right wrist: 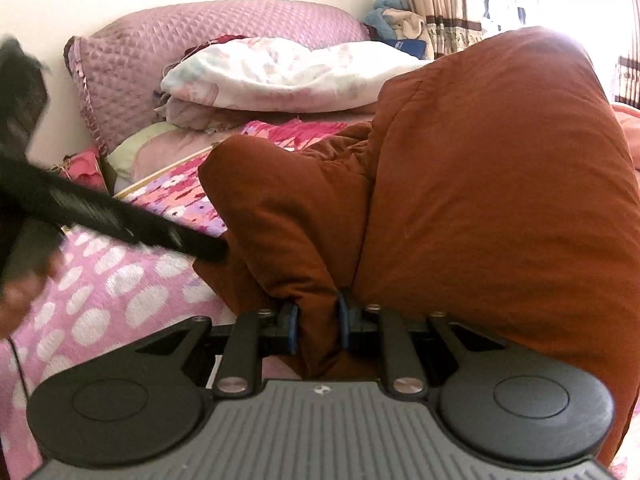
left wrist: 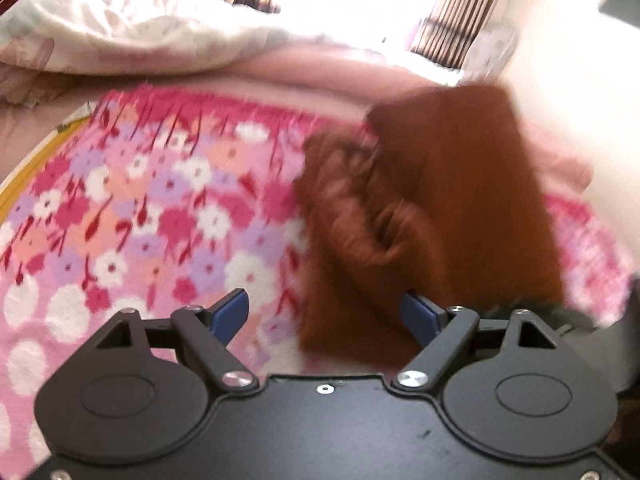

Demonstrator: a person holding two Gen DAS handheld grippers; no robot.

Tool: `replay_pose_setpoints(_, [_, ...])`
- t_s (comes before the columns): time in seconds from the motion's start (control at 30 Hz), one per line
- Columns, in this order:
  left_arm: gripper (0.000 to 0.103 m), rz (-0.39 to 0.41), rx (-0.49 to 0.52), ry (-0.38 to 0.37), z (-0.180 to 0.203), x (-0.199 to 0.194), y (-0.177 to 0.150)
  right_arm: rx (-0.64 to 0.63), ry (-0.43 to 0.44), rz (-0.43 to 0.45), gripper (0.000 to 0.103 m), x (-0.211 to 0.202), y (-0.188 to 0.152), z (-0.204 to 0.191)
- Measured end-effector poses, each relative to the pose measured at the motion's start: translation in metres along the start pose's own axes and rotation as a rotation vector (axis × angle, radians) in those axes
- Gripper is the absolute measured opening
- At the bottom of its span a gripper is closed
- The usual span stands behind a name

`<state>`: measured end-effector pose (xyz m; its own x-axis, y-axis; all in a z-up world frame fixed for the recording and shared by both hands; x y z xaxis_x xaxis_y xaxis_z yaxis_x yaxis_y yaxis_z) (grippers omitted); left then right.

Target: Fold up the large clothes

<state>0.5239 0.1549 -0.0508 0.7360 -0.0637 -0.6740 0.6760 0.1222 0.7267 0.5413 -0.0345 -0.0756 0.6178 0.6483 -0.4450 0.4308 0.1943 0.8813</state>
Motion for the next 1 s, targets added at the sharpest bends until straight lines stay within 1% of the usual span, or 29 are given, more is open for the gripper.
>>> replay_pose_setpoints(0.07, [0.084,0.023,-0.024,-0.049,0.006,-0.011,0.012,0.005,0.001,0.002,0.022,-0.001,0.0,0.001])
replay_pose_setpoints(0.13, [0.084,0.028,-0.025,-0.079,0.018,-0.013,0.022,-0.001,0.0,0.003,0.022,-0.001,0.001,0.0])
replay_pose_setpoints(0.17, [0.084,0.021,-0.002,-0.08,0.028,-0.009,0.026,-0.003,-0.002,0.005,0.022,-0.002,0.001,0.0])
replay_pose_setpoints(0.2, [0.085,0.008,0.026,-0.06,0.038,0.001,0.027,-0.002,-0.002,0.008,0.022,-0.003,0.0,0.0])
replay_pose_setpoints(0.23, [0.085,-0.022,0.058,-0.019,0.048,0.013,0.027,-0.001,-0.002,0.012,0.022,-0.004,0.0,-0.001])
replay_pose_setpoints(0.27, [0.084,-0.07,0.083,0.036,0.055,0.031,0.025,-0.005,-0.003,0.015,0.022,-0.005,0.0,-0.001])
replay_pose_setpoints(0.3, [0.086,-0.114,0.094,0.063,0.058,0.047,0.021,-0.007,-0.003,0.021,0.022,-0.007,0.001,-0.002])
replay_pose_setpoints(0.33, [0.089,-0.156,0.094,0.061,0.059,0.062,0.016,-0.004,-0.003,0.029,0.024,-0.009,0.001,-0.001])
replay_pose_setpoints(0.4, [0.09,-0.233,0.027,0.037,0.05,0.084,0.004,0.006,0.01,0.03,0.028,-0.013,0.0,0.0])
replay_pose_setpoints(0.47, [0.09,-0.261,-0.032,-0.011,0.037,0.09,-0.002,0.0,0.038,0.017,0.03,-0.018,-0.001,0.001])
replay_pose_setpoints(0.5, [0.091,-0.266,-0.044,-0.024,0.033,0.091,-0.004,0.011,0.057,0.015,0.03,-0.023,0.0,0.002])
replay_pose_setpoints(0.57, [0.091,-0.265,-0.037,-0.033,0.033,0.09,-0.005,0.067,0.099,0.029,0.031,-0.038,0.006,0.007])
replay_pose_setpoints(0.6, [0.091,-0.26,-0.032,-0.031,0.033,0.09,-0.005,0.089,0.107,0.039,0.031,-0.047,0.009,0.011])
replay_pose_setpoints(0.7, [0.091,-0.228,0.0,-0.006,0.037,0.086,-0.007,0.12,0.045,0.115,0.03,-0.08,0.02,0.032])
replay_pose_setpoints(0.77, [0.091,-0.186,0.041,0.026,0.044,0.076,-0.008,0.162,-0.021,0.149,0.013,-0.095,0.025,0.054])
replay_pose_setpoints(0.8, [0.091,-0.163,0.067,0.04,0.048,0.074,-0.01,0.182,-0.044,0.161,0.0,-0.1,0.025,0.064])
replay_pose_setpoints(0.83, [0.091,-0.151,0.081,0.045,0.051,0.072,-0.01,0.195,-0.083,0.142,0.0,-0.1,0.024,0.073])
replay_pose_setpoints(0.9, [0.092,-0.15,0.079,0.046,0.052,0.076,-0.012,0.208,-0.105,0.096,0.0,-0.089,0.017,0.085])
replay_pose_setpoints(0.93, [0.092,-0.151,0.071,0.045,0.052,0.079,-0.013,0.236,-0.122,0.079,0.0,-0.08,0.013,0.093])
replay_pose_setpoints(1.0, [0.095,-0.151,0.057,0.052,0.053,0.084,-0.013,0.268,-0.126,0.093,0.0,-0.069,0.006,0.106])
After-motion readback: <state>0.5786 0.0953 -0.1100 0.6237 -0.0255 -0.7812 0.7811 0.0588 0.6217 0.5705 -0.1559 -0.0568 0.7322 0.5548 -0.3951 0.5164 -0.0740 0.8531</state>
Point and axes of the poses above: each gripper's, at about its wrist camera, not at the fingertips, and x roughly the way its jaws point, z to its right, y to its top, the point moved 4 cm from there along x, roughly the way its jaws point, and after that the axes turned 15 degrees about y, right-handed, at the moved point
